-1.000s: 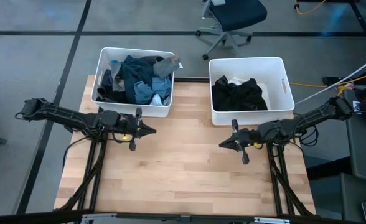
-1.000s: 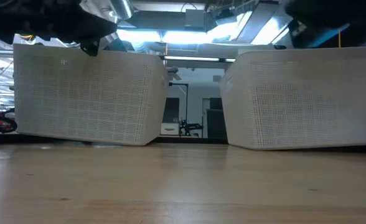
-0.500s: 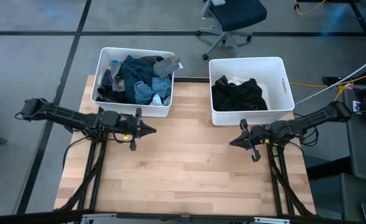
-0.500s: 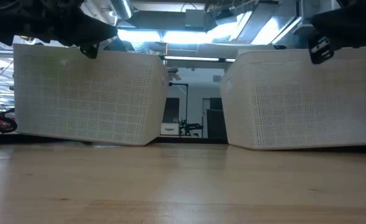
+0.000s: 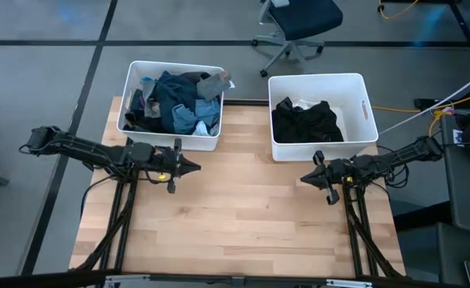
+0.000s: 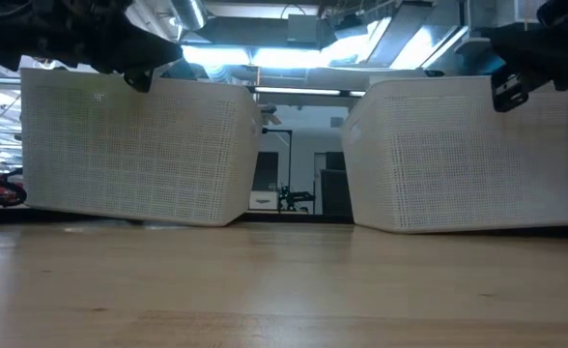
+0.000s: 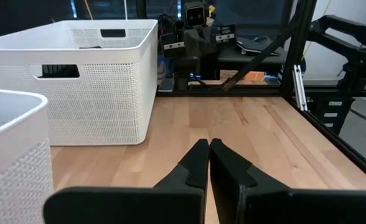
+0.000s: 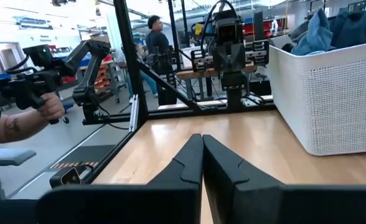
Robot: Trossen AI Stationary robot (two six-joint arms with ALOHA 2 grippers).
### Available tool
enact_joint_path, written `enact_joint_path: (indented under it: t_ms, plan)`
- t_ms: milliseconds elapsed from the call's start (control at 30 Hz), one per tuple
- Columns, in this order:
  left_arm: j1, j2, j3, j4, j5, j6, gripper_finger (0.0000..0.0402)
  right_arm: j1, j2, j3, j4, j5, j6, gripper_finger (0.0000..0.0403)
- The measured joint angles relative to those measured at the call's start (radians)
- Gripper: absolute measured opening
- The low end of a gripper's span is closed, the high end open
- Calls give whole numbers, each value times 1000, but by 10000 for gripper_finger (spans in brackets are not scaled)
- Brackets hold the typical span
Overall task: Sort clothes
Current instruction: Return to Home Position
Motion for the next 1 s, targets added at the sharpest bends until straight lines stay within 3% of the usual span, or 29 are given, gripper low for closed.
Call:
enact_joint_path:
  t_ms: [533, 767, 833, 1000]
  plan:
    - [-45, 0, 0, -41, -30, -19, 5, 0, -45, -36, -7, -61, 39, 12]
    - [-77, -66, 0, -50, 170, -40, 5, 0, -44, -37, -5, -49, 39, 12]
    - [-82, -90, -14, -69, 151, -27, 5, 0, -45, -37, -5, -48, 39, 12]
    - [-57, -192, -147, 59, 92, -46, 5, 0, -44, -38, -4, -44, 39, 12]
